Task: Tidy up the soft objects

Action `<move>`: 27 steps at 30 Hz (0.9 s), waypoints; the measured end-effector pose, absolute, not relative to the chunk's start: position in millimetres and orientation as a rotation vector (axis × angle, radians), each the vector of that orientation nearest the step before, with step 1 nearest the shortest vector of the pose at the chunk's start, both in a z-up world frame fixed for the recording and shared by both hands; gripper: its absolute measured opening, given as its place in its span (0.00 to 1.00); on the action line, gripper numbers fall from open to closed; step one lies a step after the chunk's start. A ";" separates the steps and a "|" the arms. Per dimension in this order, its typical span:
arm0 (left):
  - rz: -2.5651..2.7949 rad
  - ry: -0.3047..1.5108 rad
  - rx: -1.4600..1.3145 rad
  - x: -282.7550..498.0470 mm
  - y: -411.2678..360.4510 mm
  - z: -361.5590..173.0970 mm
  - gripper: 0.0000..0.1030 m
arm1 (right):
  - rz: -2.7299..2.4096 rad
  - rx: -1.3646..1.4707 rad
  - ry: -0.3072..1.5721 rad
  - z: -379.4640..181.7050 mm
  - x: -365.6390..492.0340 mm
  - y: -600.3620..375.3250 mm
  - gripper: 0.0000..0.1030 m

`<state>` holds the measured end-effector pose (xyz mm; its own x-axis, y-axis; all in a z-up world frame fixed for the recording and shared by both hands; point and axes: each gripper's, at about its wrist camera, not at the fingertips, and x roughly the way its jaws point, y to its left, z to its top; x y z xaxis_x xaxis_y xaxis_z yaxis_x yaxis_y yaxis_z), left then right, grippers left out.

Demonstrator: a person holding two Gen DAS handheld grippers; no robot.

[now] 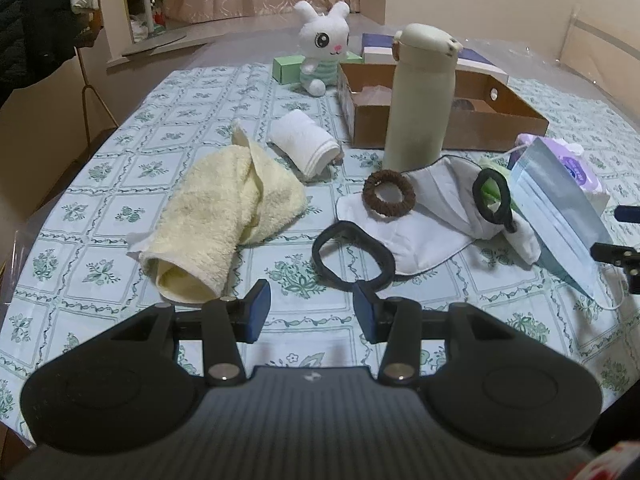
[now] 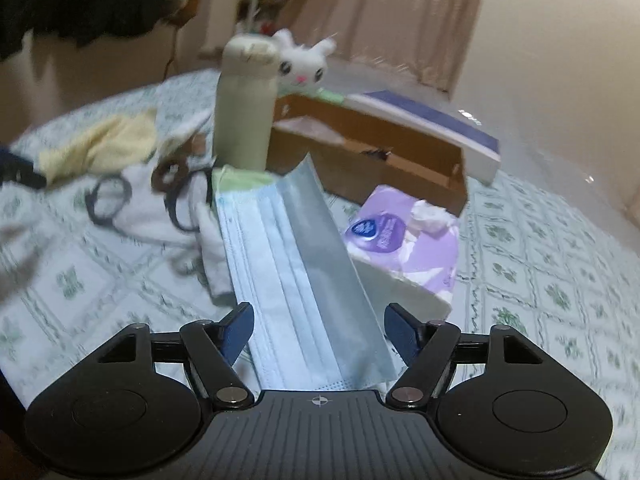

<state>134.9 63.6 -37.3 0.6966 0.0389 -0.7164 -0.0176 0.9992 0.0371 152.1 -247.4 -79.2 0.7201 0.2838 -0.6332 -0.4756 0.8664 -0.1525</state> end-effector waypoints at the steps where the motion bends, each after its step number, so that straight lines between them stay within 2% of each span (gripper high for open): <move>1: 0.032 0.800 0.031 135.6 62.8 -38.1 0.41 | 0.438 -0.339 0.637 -80.5 153.3 -245.4 0.70; 6: 0.031 0.813 0.029 140.2 60.5 -43.8 0.41 | 0.481 -0.285 0.645 -80.6 146.3 -233.6 0.70; 10: 0.023 0.820 0.030 143.7 58.2 -47.2 0.41 | 0.484 0.126 0.771 -91.9 151.2 -243.5 0.69; 13: 0.017 0.821 0.032 144.2 57.5 -48.6 0.41 | 0.462 0.307 0.827 -107.4 151.5 -246.4 0.51; 17: 0.021 0.825 0.027 145.7 58.1 -51.1 0.41 | 0.386 0.746 0.891 -134.8 155.9 -265.5 0.50; 20: 0.020 0.829 0.025 145.8 58.2 -52.8 0.41 | 0.303 0.958 0.839 -149.9 156.9 -275.3 0.50; 24: 0.015 0.830 0.028 145.1 58.0 -53.2 0.41 | 0.244 0.899 0.750 -140.7 158.0 -274.4 0.49; 27: 0.016 0.833 0.024 145.4 58.3 -54.1 0.41 | 0.279 0.658 0.730 -121.1 160.5 -266.2 0.49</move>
<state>145.4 58.3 -54.1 0.6728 0.0238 -0.7394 -0.0051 0.9996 0.0275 160.5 -266.2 -121.1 0.7202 0.4532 -0.5254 -0.0132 0.7660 0.6427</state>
